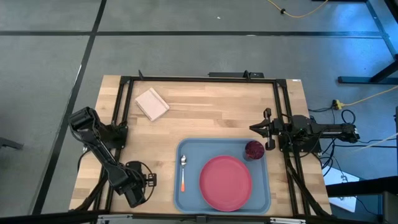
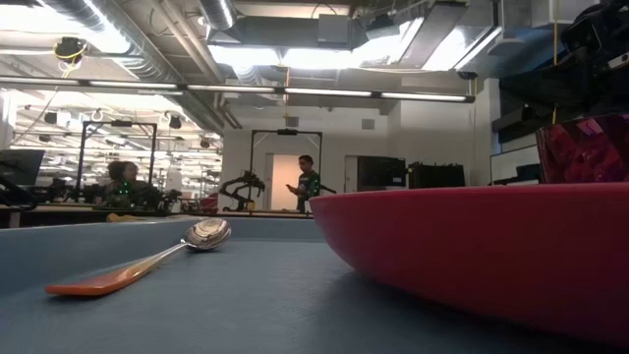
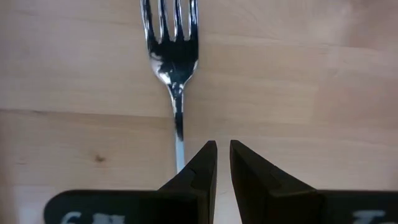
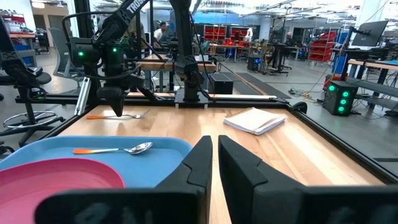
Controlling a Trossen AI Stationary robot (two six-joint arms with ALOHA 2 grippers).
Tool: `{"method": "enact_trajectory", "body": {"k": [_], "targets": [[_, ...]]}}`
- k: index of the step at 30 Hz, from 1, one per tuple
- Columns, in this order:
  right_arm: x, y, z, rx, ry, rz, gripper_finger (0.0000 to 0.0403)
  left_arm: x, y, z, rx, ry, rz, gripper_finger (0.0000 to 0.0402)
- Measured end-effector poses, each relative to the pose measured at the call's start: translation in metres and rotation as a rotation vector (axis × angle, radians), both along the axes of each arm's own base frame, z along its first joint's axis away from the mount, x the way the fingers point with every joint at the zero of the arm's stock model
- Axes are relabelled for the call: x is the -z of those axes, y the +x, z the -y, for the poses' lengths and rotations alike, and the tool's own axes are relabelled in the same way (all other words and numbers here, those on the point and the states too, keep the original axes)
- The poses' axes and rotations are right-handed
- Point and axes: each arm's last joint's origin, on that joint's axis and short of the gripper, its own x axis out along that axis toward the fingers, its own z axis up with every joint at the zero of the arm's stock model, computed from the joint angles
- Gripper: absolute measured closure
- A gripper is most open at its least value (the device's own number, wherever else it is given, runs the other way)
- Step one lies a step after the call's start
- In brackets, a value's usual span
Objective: Pick and place plate/cup/fork/spoon on tray
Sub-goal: Put the orange fork on the serving tray between the orange spoon and the pink plate
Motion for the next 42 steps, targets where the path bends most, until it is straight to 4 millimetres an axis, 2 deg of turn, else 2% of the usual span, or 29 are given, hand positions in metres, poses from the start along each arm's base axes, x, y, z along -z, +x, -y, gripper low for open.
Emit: {"method": "enact_trajectory", "body": {"k": [13, 30, 42], "targets": [[0.000, 0.000, 0.000, 0.000, 0.000, 0.000, 0.0370, -0.013, -0.016, -0.002, 0.017, 0.006, -0.037, 0.0364], [0.000, 0.000, 0.000, 0.000, 0.000, 0.000, 0.0370, -0.006, -0.014, -0.001, 0.017, 0.016, -0.071, 0.0364], [0.000, 0.000, 0.000, 0.000, 0.000, 0.001, 0.0370, 0.013, -0.011, 0.005, 0.048, 0.017, -0.130, 0.0364]]}}
